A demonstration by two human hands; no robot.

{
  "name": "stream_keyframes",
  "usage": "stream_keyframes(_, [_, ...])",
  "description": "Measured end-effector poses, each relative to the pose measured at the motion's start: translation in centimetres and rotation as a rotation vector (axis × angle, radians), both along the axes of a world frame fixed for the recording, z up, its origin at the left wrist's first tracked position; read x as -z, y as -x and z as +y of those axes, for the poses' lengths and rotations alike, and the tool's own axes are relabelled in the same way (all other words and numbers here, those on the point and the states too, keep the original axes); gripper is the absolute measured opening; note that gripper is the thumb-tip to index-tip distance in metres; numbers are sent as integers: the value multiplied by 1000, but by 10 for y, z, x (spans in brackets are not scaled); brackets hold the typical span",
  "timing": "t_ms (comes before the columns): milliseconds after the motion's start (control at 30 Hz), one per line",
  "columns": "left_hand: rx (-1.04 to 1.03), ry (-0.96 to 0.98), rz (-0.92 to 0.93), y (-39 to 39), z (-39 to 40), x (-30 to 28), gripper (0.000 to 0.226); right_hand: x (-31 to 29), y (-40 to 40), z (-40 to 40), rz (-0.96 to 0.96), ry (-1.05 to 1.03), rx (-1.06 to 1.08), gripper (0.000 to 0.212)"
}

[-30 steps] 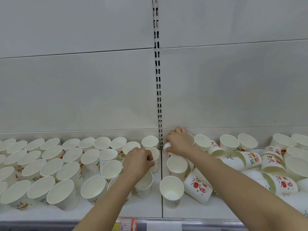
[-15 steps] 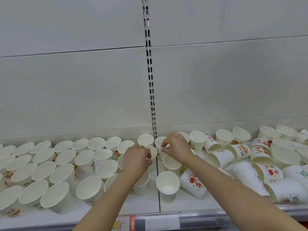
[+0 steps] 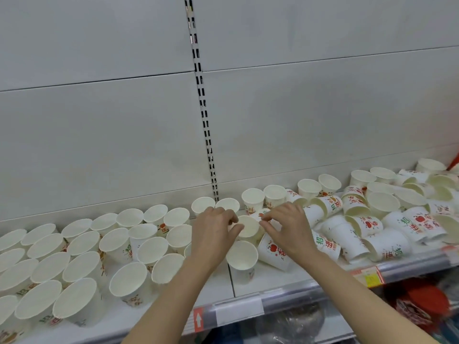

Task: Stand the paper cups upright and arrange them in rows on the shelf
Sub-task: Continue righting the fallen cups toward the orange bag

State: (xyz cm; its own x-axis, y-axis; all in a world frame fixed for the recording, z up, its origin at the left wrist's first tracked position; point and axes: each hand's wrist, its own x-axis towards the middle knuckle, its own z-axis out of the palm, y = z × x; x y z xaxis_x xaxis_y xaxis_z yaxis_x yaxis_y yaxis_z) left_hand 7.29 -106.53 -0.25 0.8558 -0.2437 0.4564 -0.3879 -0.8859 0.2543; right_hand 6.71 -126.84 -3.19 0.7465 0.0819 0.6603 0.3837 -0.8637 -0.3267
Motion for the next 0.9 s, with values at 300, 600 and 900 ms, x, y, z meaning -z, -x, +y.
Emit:
stream_keyframes(300, [-64,-391,119,32,-82,3,66,24,71,-63,-57,6,200,21])
stream_keyframes(600, [-183,-267,359,28,-100,-6,29,21,59,-106,260,82,88,46])
stream_keyframes(900, [-235,-444,328,46,-103,-1,26,4,50,-121,512,287,-39,86])
